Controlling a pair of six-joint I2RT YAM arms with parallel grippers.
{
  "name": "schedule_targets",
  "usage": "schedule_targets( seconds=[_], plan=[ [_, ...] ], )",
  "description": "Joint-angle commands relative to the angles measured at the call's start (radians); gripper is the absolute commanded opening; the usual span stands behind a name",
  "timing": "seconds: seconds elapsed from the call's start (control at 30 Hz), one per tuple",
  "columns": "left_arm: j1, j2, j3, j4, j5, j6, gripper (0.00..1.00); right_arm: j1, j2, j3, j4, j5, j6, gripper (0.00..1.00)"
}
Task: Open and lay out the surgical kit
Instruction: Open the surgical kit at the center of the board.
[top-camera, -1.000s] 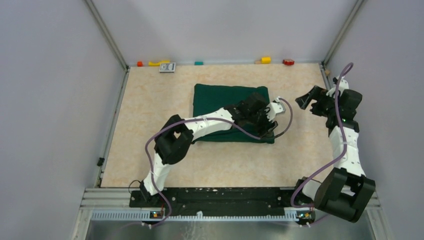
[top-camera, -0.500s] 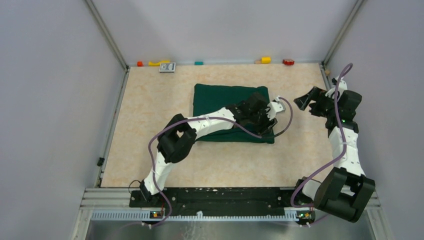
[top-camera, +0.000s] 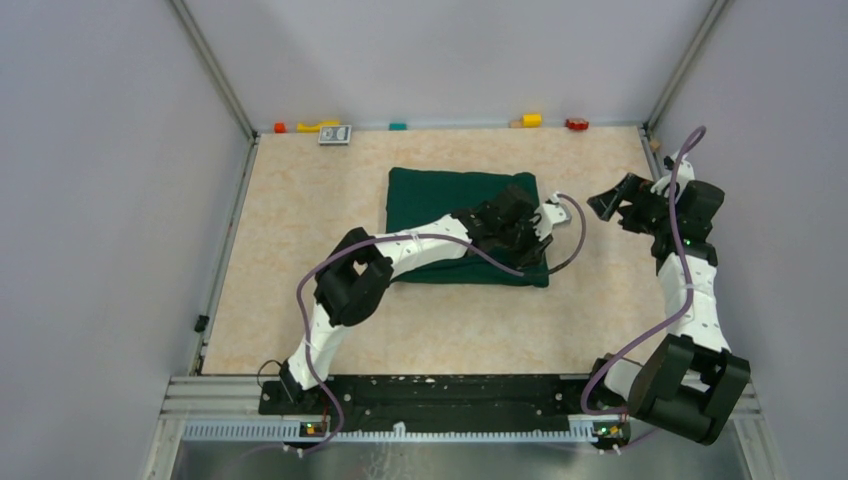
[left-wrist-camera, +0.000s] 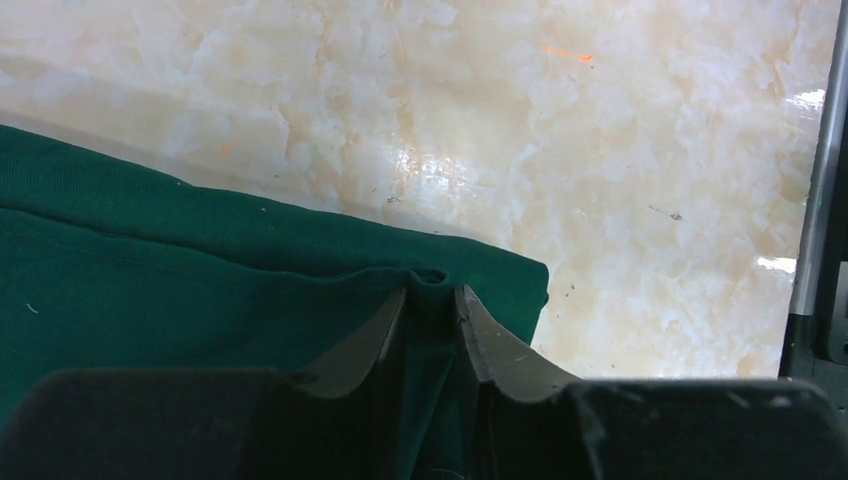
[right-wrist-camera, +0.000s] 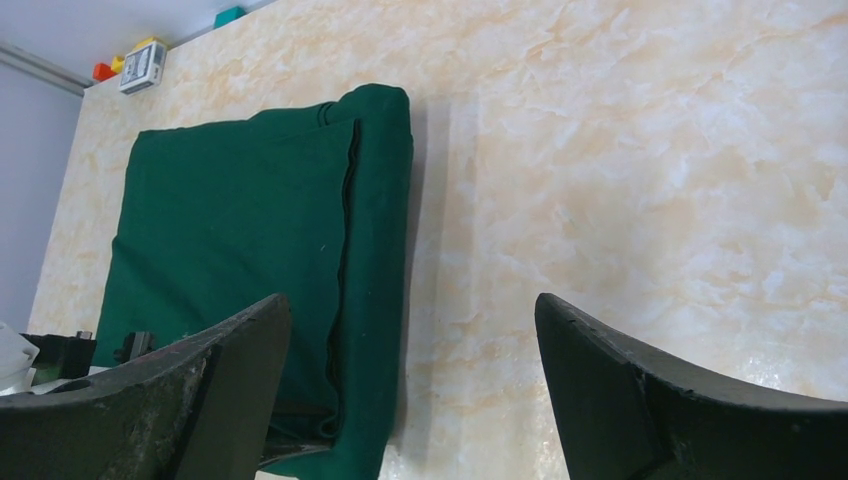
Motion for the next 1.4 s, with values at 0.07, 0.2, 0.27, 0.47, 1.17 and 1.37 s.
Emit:
schedule_targets(
  seconds=[0.07,0.2,0.27,0.47,1.17,1.37],
  plan=[
    [0.008,-0.038,0.023,0.033,0.05,-0.051,0.3,-0.013,-0.005,-0.007,0.044,-0.022,0.008,0.9],
    [0.021,-0.03,0.04,0.033,0.075,-0.082,0.21,-0.013,0.003,-0.009,0.047,-0.04,0.009,0.9],
    [0.025,-0.024,0.045,0.029,0.075,-0.089,0.16,-0.013,0.006,-0.009,0.048,-0.046,0.01,0.9],
    [0.027,-0.014,0.045,0.033,0.079,-0.088,0.13,-0.014,0.005,-0.009,0.049,-0.051,0.012,0.9],
    [0.189,-0.273,-0.087,0.063,0.054,-0.152,0.0,-0.029,-0.012,0.015,0.027,-0.038,-0.009,0.9],
    [0.473,-0.687,-0.264,-0.048,-0.148,-0.063,0.0,-0.028,-0.031,0.032,0.02,-0.066,-0.024,0.9]
  ],
)
